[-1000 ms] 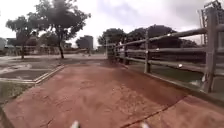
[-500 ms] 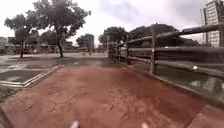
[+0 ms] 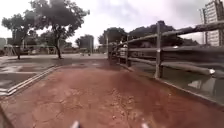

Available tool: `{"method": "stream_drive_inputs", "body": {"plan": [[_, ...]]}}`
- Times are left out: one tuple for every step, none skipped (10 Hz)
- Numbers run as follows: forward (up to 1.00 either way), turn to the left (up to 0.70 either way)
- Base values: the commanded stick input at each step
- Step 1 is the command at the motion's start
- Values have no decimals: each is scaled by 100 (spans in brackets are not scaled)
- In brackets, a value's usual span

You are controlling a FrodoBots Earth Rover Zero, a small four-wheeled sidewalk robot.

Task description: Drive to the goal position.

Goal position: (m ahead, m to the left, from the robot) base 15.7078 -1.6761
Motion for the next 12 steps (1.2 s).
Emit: {"method": "stream_drive_inputs", "body": {"plan": [[70,32],[70,35],[70,35],[70,35],[70,0],[70,0],[70,0],[70,0],[70,0],[70,0],[70,0],[70,0]]}}
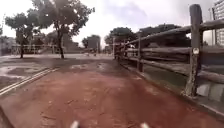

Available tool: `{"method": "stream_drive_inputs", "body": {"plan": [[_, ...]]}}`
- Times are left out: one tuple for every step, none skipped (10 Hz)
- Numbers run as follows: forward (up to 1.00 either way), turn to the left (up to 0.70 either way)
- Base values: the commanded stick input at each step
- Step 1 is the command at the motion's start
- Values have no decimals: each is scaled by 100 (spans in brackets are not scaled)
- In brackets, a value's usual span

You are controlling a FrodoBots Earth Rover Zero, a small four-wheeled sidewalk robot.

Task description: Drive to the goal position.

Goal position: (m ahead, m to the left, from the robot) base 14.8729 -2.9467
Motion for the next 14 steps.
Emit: {"method": "stream_drive_inputs", "body": {"plan": [[70,0],[70,0],[70,0],[70,0],[70,0],[70,0],[70,0],[70,0],[70,0],[70,0],[70,0],[70,0],[70,0],[70,0]]}}
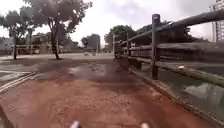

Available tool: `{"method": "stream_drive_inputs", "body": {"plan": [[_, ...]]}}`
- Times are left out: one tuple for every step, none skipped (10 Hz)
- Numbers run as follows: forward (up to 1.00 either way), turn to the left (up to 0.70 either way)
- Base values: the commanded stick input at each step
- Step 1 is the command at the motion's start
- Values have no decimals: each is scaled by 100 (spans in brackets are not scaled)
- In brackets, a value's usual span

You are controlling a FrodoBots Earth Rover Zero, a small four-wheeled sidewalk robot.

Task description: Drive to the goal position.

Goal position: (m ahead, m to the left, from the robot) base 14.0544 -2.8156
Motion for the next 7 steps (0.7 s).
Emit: {"method": "stream_drive_inputs", "body": {"plan": [[70,0],[70,0],[70,0],[70,0],[70,0],[70,19],[70,35]]}}
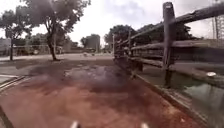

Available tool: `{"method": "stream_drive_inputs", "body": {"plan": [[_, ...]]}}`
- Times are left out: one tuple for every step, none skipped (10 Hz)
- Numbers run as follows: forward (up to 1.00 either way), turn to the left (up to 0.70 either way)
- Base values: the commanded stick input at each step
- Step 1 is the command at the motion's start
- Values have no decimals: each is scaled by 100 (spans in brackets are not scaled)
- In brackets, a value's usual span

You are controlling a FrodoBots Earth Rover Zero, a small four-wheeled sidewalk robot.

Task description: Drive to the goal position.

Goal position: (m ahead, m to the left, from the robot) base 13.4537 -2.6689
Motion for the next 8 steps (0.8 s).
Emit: {"method": "stream_drive_inputs", "body": {"plan": [[70,35],[70,35],[70,35],[70,35],[70,35],[70,31],[70,0],[70,0]]}}
